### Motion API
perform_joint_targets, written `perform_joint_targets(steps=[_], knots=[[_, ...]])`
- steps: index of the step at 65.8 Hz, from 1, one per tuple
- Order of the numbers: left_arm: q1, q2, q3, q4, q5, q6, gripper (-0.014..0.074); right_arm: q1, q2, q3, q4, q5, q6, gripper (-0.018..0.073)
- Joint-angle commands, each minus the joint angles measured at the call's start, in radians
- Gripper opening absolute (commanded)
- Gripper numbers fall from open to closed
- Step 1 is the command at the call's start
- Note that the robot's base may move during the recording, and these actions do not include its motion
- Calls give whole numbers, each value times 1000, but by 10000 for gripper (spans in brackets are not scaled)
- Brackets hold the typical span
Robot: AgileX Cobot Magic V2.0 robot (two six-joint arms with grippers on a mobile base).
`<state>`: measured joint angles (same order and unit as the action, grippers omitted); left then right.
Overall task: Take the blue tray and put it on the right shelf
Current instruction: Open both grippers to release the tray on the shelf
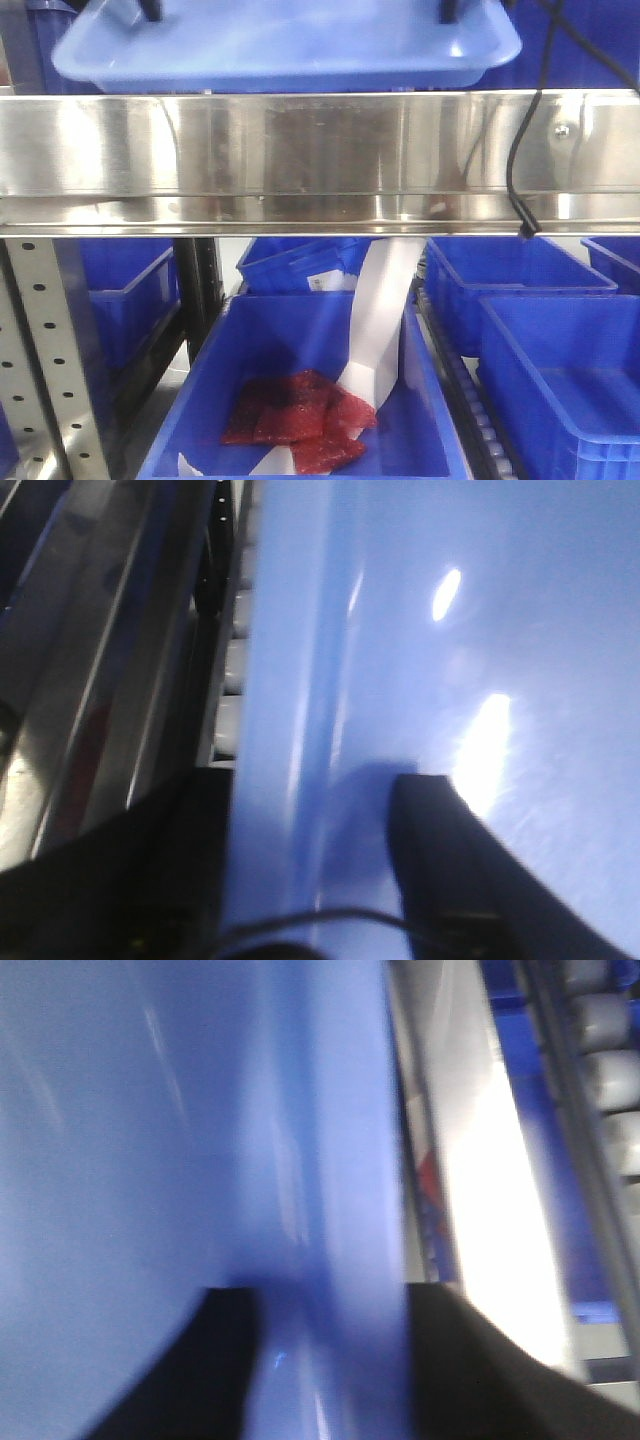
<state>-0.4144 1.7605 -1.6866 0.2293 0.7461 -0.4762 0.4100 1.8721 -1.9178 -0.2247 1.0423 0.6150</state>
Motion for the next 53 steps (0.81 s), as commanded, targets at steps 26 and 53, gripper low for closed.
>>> perform_joint_targets(steps=[26,53], knots=[[16,-52,-42,51,-66,-11,328,-30,-57,-40,0,-51,3,573],[15,-57,-42,45,-94,-11,-49,-30,-62,-44,6,-116,3,83]])
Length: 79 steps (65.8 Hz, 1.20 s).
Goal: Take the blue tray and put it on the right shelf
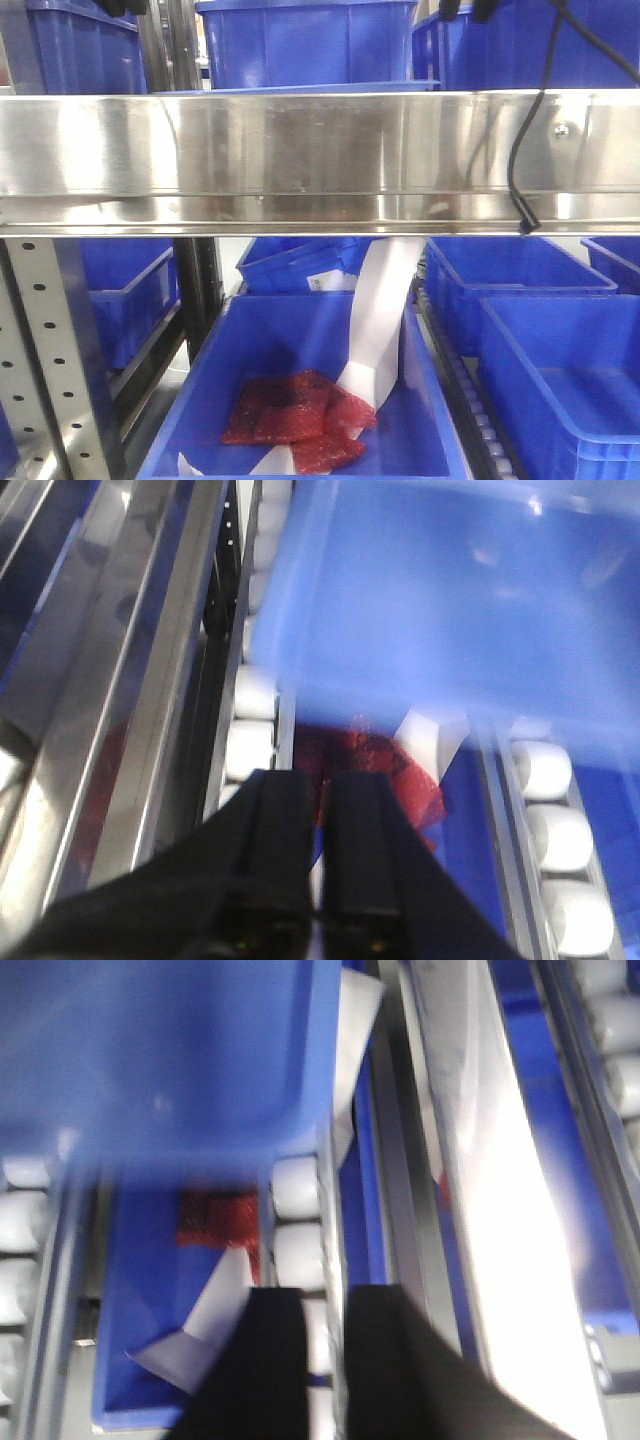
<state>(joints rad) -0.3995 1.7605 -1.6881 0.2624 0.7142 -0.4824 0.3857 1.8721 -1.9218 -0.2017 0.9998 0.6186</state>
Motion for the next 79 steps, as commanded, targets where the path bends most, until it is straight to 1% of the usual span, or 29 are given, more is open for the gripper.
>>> perform_joint_targets(steps=[1,2,6,12,15,18,23,28,37,43,47,49,52,55,60,69,79], knots=[[0,-61,-40,2,-60,-5,-48,-6,-63,-43,-14,-71,0,66],[0,-68,-40,-5,-60,-5,-48,-4,-65,-46,-10,-69,-1,44],[0,-95,-40,-41,-67,-5,-48,-4,-82,-50,-2,-75,-1,55],[-2,-144,-40,-46,-64,-5,-48,-4,-124,-48,-2,-99,-9,55],[-2,-175,-32,-57,-65,-5,-48,-4,-146,-39,-2,-116,-36,55],[-2,-210,-7,-78,-91,-5,-48,1,-171,-17,-2,-139,-62,55],[-2,-285,98,-97,-202,-5,-48,21,-229,74,-2,-208,-109,55],[-2,-365,250,-99,-335,-5,-48,43,-311,223,-2,-342,-136,55],[-2,-521,538,-99,-559,-5,-48,75,-501,535,-2,-623,-197,55],[-2,-634,719,-99,-714,-5,-48,82,-634,732,-2,-769,-237,55],[-2,-714,830,-76,-801,-5,-48,82,-724,850,-3,-838,-252,55],[-2,-754,881,-65,-827,-5,-48,82,-769,904,-3,-864,-262,55],[-2,-811,947,-41,-850,-5,-48,82,-832,975,-13,-894,-272,55],[-2,-877,1016,-1,-853,-5,-48,82,-903,1047,-38,-912,-273,55],[-2,-978,1110,52,-850,-5,-48,82,-1016,1142,-73,-912,-273,55],[-2,-1201,1252,54,-848,-5,-48,82,-1244,1288,-86,-876,-273,55],[-2,-1397,1352,54,-848,-5,-48,82,-1459,1396,-86,-841,-273,55]])
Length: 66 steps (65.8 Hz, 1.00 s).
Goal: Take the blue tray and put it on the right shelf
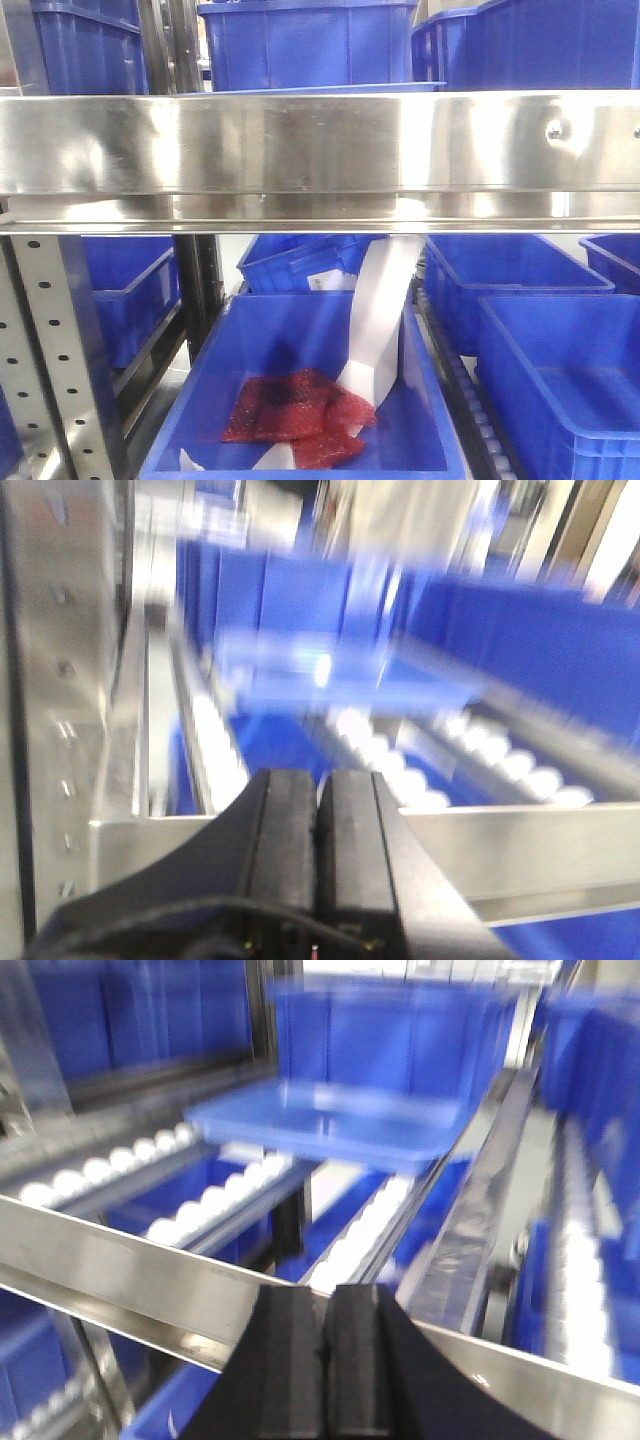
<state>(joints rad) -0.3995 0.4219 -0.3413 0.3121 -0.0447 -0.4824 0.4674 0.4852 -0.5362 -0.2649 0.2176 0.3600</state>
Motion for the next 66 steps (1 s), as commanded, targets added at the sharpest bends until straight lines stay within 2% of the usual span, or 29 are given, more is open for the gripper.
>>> perform_joint_targets(steps=[1,13,47,53,57,66], knots=[[-2,-78,15,5,-90,-5,-48,0,-93,20,-23,-58,-14,55],[-2,-185,52,5,-92,-5,-48,0,-207,45,-23,-60,-14,55],[-2,-185,53,5,-92,-5,-48,-5,-211,47,-20,-56,-14,55],[-2,-185,53,5,-92,-5,-48,-66,-247,70,-4,-52,-29,55],[-2,-185,53,5,-92,-5,-48,-141,-283,119,24,-54,-94,55],[-2,-185,53,5,-92,-5,-48,-299,-399,299,201,-161,-222,55]])
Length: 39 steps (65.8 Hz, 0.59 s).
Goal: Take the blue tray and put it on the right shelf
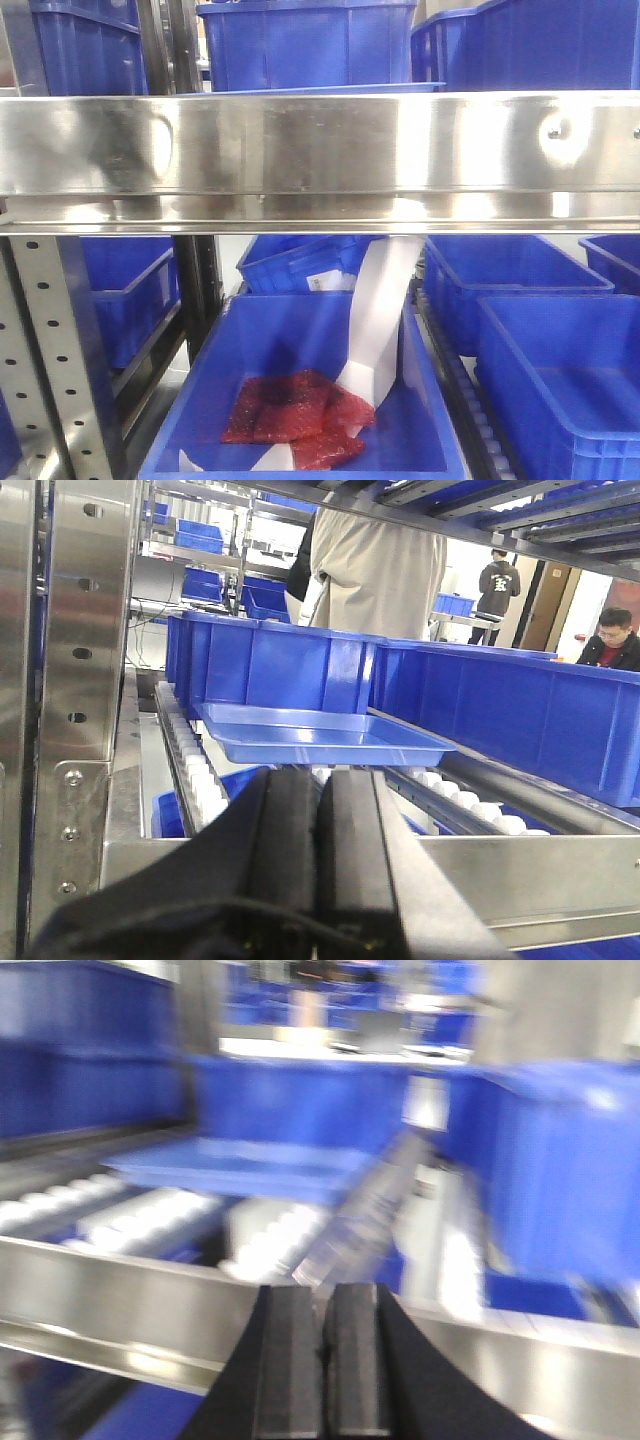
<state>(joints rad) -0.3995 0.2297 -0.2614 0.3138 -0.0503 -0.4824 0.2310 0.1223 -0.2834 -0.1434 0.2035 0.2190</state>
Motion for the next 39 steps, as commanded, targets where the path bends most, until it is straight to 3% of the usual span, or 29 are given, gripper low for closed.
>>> perform_joint_targets(steps=[1,8,17,39], knots=[[-2,7,-27,3,-87,-5,-48,-80,-50,61,91,-159,-111,55],[-2,7,-27,3,-87,-5,-48,-159,-112,181,138,-268,-263,55],[-2,7,-27,3,-87,-5,-48,-183,-136,292,255,-322,-263,55],[0,7,-27,3,-85,-5,-48,-183,-153,289,255,-270,-263,55]])
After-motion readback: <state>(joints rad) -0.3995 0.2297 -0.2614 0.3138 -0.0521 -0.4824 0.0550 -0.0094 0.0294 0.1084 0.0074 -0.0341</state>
